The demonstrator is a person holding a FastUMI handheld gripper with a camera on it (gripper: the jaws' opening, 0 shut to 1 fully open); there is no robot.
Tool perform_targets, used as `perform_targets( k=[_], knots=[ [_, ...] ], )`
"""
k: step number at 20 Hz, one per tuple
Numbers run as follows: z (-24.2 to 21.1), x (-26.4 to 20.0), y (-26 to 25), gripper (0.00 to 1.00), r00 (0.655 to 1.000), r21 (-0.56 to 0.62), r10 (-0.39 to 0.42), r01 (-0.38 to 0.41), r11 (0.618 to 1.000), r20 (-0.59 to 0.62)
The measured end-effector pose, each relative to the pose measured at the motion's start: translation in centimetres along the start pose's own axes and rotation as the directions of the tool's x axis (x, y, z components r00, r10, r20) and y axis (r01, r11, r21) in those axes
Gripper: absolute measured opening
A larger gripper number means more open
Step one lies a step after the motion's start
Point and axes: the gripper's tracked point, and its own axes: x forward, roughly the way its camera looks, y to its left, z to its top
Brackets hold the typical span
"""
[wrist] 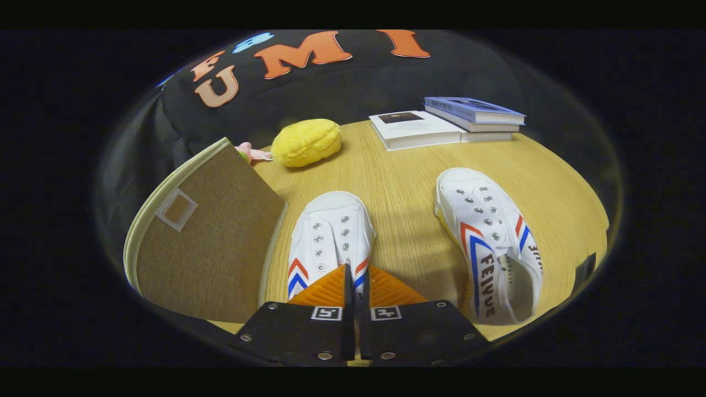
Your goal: Open the storage box then place both shoes into the box .Put the left shoe in first, then the right shoe, with the right side of both shoes facing outward in a uniform manner.
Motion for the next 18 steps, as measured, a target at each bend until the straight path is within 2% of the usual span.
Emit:
perform_targets(
  k=[3, 6, 14, 18],
  knots=[
    [1.3, -1.2, 0.7, 0.01, 1.0, 0.051, -0.011, 0.01, 0.999, 0.015],
    [3.5, -2.7, 0.4, 0.01, 0.997, 0.038, -0.052, 0.05, 0.998, 0.05],
    [9.9, -7.9, 1.9, 0.0, 0.983, 0.113, -0.076, 0.058, 0.992, 0.168],
    [12.8, -9.7, 4.2, 0.0, 0.971, 0.125, -0.063, 0.035, 0.991, 0.229]
  ],
)
